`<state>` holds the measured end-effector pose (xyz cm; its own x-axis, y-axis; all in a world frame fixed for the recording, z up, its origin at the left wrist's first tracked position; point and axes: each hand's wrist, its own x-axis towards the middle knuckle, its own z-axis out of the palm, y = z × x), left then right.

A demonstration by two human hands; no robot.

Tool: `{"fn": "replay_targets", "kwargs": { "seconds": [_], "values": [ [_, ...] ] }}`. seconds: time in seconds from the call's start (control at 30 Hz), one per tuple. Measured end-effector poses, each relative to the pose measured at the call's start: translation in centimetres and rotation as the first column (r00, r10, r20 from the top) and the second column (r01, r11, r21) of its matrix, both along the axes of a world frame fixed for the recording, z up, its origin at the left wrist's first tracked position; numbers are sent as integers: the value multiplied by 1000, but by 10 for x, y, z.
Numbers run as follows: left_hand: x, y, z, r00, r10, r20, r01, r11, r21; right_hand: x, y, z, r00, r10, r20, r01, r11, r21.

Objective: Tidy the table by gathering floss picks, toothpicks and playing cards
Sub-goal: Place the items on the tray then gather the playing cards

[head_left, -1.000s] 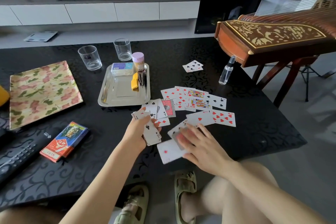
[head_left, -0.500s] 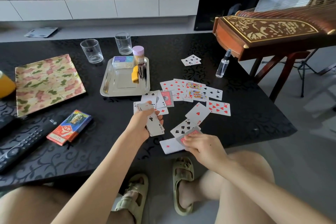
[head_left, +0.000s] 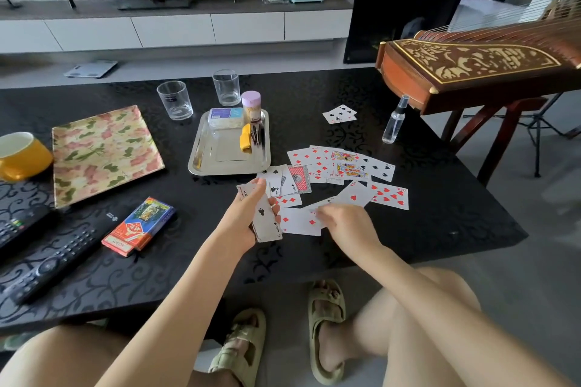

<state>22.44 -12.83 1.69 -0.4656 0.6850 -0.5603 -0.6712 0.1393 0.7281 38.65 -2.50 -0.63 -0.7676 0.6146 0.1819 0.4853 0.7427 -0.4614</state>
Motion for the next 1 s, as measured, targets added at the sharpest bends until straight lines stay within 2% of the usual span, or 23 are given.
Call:
{"fn": "replay_targets", "kwargs": {
  "seconds": [0.07,0.1,0.17,0.2,0.23,0.33,0.37,0.4,0.47,0.5,0.63,0.67,0.7,0.8,0.83,0.9,0.93,1.0],
  "values": [
    [3,0,2,995,-66,-73,62,996,-57,-1,-2,17,925,-172,-339,156,985,-75],
    [7,0,3,991,-93,-93,89,995,-55,-4,-4,24,850,-295,-436,222,952,-210],
    [19,-1,2,984,-159,-80,159,987,-3,-15,-14,36,767,-492,-411,179,780,-599],
    [25,-1,1,976,-203,-74,205,979,18,-21,-20,37,781,-525,-339,141,676,-723],
    [31,-1,3,968,-239,-75,242,970,36,-26,-26,33,820,-501,-278,134,639,-757],
    [44,1,3,972,-200,-120,206,978,40,-36,-38,18,864,-436,-253,195,753,-629],
    [47,2,1,967,-160,-200,167,986,19,-37,-40,14,857,-433,-280,183,763,-620],
    [47,2,-1,929,-131,-347,136,991,-13,-37,-42,10,857,-428,-286,156,746,-648],
    [44,0,-7,752,-98,-652,101,994,-33,-36,-46,7,894,-366,-258,88,709,-700],
    [41,-2,-9,669,-92,-738,107,994,-27,-34,-47,7,924,-298,-240,47,710,-703],
    [25,-9,-20,438,-74,-896,148,989,-9,-30,-46,6,923,-172,-343,-89,774,-627],
    [23,-12,-22,426,-65,-902,125,992,-13,-30,-48,2,915,-165,-368,-99,793,-601],
    [24,-15,-24,471,-52,-881,104,995,-3,-31,-51,-3,917,-155,-369,-95,811,-578],
    [37,-21,-29,755,-3,-656,95,990,104,-36,-66,-24,941,-76,-330,-110,854,-509],
    [40,-23,-31,797,2,-604,83,990,112,-41,-71,-31,939,-55,-341,-116,880,-461],
    [42,-26,-34,821,-10,-571,81,992,99,-45,-74,-28,929,-88,-359,-118,849,-514],
    [41,-27,-35,826,-22,-564,85,993,85,-46,-75,-24,915,-129,-383,-132,800,-585],
    [37,-32,-33,835,-24,-550,70,996,64,-52,-76,-16,925,-160,-344,-112,750,-652]
  ]
}}
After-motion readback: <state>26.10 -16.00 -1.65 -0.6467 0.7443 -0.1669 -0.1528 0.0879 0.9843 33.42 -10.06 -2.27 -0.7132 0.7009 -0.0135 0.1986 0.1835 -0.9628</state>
